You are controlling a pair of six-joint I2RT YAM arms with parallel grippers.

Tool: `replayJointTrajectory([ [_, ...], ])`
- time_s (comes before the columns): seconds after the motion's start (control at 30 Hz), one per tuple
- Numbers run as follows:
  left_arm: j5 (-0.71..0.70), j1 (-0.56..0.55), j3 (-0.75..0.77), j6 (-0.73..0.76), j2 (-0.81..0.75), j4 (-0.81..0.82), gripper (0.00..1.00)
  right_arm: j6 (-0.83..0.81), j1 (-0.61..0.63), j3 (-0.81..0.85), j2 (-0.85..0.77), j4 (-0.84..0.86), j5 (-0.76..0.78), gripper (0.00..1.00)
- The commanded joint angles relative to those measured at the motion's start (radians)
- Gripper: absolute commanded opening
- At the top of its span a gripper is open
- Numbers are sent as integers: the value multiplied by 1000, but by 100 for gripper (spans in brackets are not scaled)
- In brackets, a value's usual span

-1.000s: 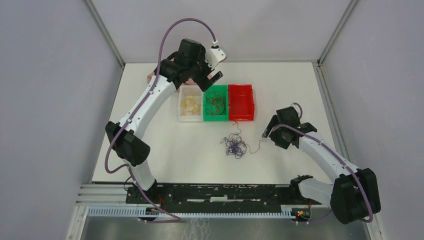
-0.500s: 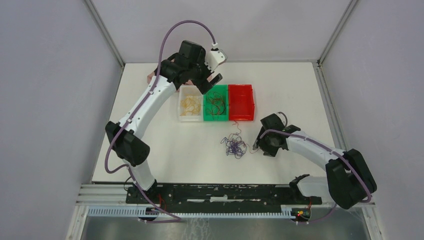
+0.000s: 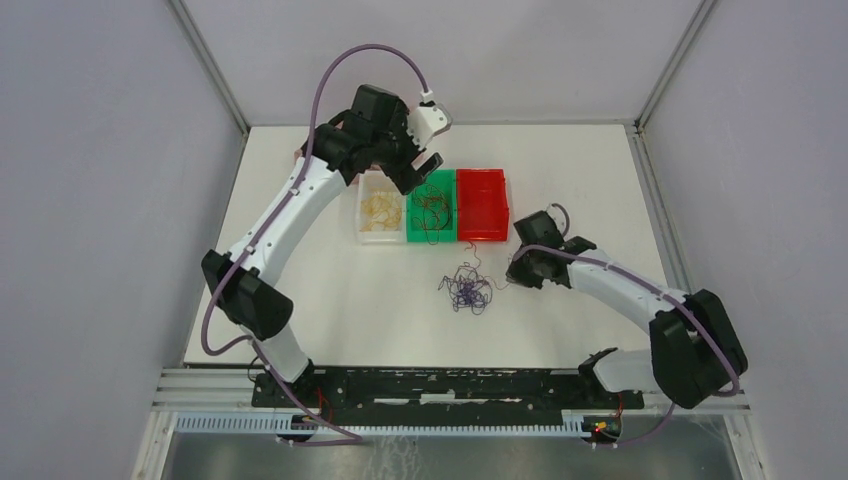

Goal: Untangle the cables
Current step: Untie the cable.

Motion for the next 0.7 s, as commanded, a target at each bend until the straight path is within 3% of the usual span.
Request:
replayJointTrajectory([
  [0.0,93,1,-24,20,-81,1,99,-77,1,160,-117,0,91,0],
  [0.27,284,2,-110,34,-152,1,99,-170,1,363,-258,-32,60,0],
  [0.47,523,-17,-206,82,-243,-2,99,-212,1,446,-284,55,-166,0],
  [0.67,599,-73,-347,51,-353,150,94,-193,2,493,-272,143,-382,0],
])
